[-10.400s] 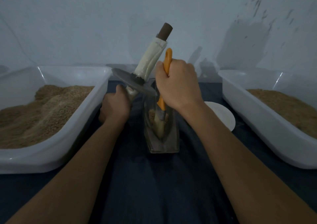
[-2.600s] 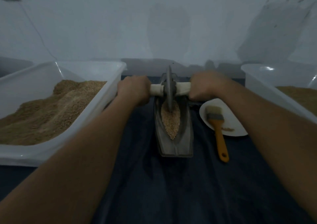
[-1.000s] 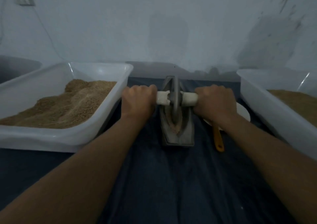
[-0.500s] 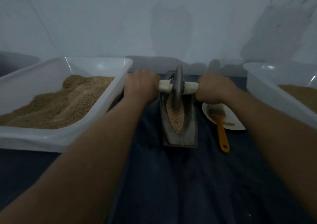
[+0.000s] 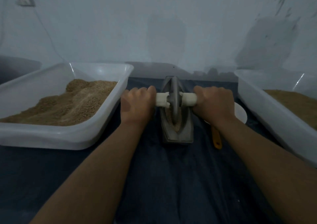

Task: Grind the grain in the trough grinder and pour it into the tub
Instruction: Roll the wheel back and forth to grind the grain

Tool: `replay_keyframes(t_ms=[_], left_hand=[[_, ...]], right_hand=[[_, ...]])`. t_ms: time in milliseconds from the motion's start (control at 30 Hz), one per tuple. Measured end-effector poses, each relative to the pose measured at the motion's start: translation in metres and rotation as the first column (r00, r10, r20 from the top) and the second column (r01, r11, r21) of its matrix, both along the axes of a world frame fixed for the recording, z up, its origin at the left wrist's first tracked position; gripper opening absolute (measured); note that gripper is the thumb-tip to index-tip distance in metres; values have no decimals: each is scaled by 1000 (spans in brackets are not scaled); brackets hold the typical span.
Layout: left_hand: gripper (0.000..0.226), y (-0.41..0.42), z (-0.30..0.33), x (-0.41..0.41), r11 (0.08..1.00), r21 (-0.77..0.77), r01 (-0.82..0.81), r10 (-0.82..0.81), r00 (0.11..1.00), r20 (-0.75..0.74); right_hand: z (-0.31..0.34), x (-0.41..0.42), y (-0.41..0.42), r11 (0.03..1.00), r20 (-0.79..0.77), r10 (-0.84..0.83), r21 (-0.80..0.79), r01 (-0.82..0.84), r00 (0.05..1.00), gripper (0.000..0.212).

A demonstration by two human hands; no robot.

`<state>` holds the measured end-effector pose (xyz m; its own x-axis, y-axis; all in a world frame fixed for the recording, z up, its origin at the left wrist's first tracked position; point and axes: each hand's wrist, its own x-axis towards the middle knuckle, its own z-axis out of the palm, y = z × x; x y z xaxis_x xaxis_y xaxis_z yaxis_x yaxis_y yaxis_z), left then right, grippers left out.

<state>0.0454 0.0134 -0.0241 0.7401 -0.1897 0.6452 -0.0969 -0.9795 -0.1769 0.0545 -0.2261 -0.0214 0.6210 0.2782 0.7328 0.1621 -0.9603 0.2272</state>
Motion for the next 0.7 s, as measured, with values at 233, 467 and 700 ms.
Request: replay_keyframes(t_ms=[233, 467, 700], left_hand=[[33, -9, 42, 83, 995, 100, -5, 41, 928, -371], [34, -5, 45, 89, 999, 36, 9, 8, 894, -449], [17, -3, -5, 2, 999, -41, 27, -24, 997, 72]], right_hand=[[45, 72, 2, 990, -716, -131, -56, 131, 686, 25], [54, 79, 6, 991, -725, -130, -75, 109, 677, 20], [5, 4, 7, 999, -75, -50, -9, 50, 996, 15]])
